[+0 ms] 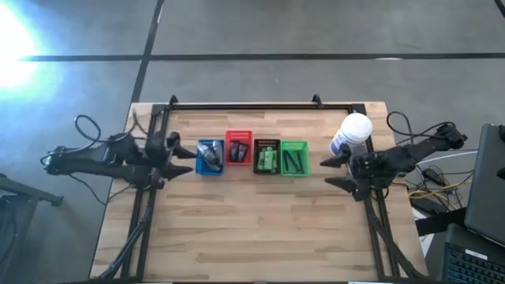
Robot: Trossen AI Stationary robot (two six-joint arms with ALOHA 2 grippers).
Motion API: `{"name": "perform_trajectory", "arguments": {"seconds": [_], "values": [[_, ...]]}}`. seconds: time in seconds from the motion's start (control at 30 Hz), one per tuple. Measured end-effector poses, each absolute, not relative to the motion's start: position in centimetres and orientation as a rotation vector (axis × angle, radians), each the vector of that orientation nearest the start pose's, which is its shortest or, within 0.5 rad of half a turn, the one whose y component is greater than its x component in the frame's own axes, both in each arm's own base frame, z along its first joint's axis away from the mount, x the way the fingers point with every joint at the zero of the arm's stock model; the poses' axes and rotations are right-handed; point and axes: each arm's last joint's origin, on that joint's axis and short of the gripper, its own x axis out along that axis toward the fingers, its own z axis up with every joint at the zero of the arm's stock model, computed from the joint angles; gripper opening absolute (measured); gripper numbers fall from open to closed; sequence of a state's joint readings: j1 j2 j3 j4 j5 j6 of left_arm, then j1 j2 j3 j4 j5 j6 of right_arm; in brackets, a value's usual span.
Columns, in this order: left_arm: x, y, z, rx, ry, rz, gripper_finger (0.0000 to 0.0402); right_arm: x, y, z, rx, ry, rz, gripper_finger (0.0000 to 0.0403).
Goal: Pick & Place Travel size toiletries
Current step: Return to Home Position
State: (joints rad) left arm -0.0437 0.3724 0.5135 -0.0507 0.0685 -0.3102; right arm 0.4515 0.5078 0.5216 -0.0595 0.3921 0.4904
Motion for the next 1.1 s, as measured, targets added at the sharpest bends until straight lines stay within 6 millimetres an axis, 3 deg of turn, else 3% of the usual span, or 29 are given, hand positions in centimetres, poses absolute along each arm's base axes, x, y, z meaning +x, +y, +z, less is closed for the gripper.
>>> {"name": "perform_trajectory", "arguments": {"seconds": [0.13,0.27,0.37,0.43,0.6,0.8,0.93,1.1], "values": [[8.6,-0.6,28.6,-0.290,-0.134,-0.132,0.0236,10.9,4.1,28.0,0.425,-0.135,0.084,0.0296],[6.9,-0.5,27.7,-0.285,-0.213,-0.142,0.0236,9.8,3.5,26.0,0.432,-0.214,0.087,0.0286],[6.1,-0.5,26.2,-0.284,-0.181,-0.137,0.0236,9.1,3.0,24.3,0.459,-0.260,0.062,0.0280],[6.3,-0.5,25.3,-0.288,-0.103,-0.121,0.0236,8.6,2.8,23.3,0.477,-0.294,0.045,0.0276],[6.9,-0.3,25.2,-0.291,-0.078,-0.048,0.0236,8.3,2.5,20.8,0.490,-0.345,0.027,0.0267],[7.1,0.0,24.7,-0.289,-0.121,0.032,0.0236,8.7,2.7,19.6,0.479,-0.299,0.028,0.0253],[7.9,-0.1,23.2,-0.294,-0.197,0.026,0.0236,8.7,2.8,19.6,0.476,-0.297,0.030,0.0243],[9.2,-0.1,19.8,-0.320,-0.242,0.019,0.0237,8.8,2.8,19.4,0.469,-0.272,0.024,0.0235]]}}
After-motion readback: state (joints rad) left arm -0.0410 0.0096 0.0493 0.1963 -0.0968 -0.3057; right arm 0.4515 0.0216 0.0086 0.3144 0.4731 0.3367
